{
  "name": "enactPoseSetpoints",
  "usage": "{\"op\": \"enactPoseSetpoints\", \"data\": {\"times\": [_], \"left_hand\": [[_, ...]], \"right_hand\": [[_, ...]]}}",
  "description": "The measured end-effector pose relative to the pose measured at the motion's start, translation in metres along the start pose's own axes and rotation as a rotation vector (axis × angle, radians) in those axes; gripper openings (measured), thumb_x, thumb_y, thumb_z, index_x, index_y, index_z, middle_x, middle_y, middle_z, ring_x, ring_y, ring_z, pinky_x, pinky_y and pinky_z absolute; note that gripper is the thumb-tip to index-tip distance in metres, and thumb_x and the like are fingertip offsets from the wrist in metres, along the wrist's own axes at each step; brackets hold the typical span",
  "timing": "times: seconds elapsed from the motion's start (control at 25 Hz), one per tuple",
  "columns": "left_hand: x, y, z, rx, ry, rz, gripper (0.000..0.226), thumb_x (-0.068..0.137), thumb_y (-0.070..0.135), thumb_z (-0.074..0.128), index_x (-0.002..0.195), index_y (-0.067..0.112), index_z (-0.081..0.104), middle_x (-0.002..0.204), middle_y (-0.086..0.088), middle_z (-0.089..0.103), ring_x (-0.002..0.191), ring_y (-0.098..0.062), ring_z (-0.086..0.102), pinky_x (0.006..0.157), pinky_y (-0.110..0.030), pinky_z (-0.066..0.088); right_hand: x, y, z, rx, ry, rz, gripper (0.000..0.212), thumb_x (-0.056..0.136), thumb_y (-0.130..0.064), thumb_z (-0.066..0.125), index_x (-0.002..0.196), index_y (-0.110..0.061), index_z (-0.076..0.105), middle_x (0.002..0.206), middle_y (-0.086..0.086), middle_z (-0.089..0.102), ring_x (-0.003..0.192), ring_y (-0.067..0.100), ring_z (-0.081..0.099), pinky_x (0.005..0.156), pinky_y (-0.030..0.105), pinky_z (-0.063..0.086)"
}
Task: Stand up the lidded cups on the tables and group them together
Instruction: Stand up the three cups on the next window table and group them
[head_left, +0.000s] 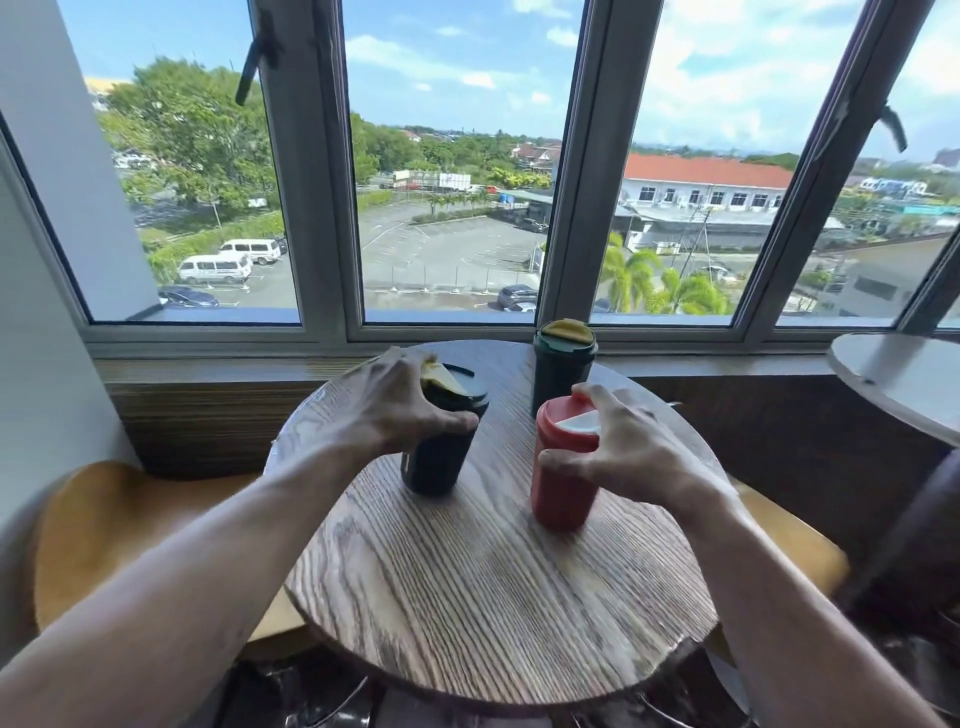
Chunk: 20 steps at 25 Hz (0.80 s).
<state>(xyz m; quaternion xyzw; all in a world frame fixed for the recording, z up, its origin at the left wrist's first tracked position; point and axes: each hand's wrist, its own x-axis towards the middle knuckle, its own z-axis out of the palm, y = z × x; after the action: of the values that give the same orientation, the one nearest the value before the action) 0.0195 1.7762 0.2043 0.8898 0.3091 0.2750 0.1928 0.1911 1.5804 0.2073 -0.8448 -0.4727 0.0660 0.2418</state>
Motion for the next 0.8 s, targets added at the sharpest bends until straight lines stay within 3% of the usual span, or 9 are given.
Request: {"op": "enactPoseSetpoints", "data": {"times": [0.12,0.28,0.56,0.8], "left_hand": [[-0.01,0.007,0.008,-0.045,-0.045,0.003,0.09,0.056,0.054,0.084,0.128,0.009,0.052,0.117,-0.007,0.06,0.098,-0.014,0.052,0.071,-0.013,0.035],[-0.018,0.005,0.013,-0.063,0.016,-0.029,0.099,0.048,0.065,0.082,0.125,0.011,0.052,0.115,-0.006,0.059,0.099,-0.018,0.054,0.078,-0.023,0.041],[-0.021,0.019,0.021,-0.078,0.01,-0.031,0.105,0.044,0.073,0.078,0.126,0.011,0.051,0.114,-0.008,0.062,0.096,-0.02,0.059,0.081,-0.028,0.051],[-0.022,0.02,0.022,-0.095,0.004,-0.025,0.108,0.045,0.075,0.075,0.129,0.012,0.049,0.116,-0.009,0.059,0.099,-0.022,0.057,0.082,-0.031,0.051]], "right_hand": [[0.0,0.002,-0.001,0.029,-0.016,-0.015,0.097,0.064,-0.064,0.074,0.145,-0.033,0.029,0.139,0.002,0.042,0.126,0.023,0.042,0.102,0.039,0.037],[0.0,0.002,-0.001,0.062,0.011,-0.026,0.099,0.062,-0.061,0.078,0.145,-0.029,0.034,0.138,0.004,0.046,0.126,0.022,0.041,0.1,0.036,0.036],[0.005,-0.01,0.002,0.075,0.015,-0.079,0.095,0.064,-0.055,0.079,0.143,-0.023,0.038,0.137,0.006,0.049,0.123,0.022,0.044,0.09,0.028,0.034],[0.008,-0.008,0.004,0.036,-0.01,-0.083,0.099,0.064,-0.061,0.078,0.146,-0.024,0.035,0.134,0.007,0.048,0.123,0.023,0.043,0.096,0.036,0.038]]}}
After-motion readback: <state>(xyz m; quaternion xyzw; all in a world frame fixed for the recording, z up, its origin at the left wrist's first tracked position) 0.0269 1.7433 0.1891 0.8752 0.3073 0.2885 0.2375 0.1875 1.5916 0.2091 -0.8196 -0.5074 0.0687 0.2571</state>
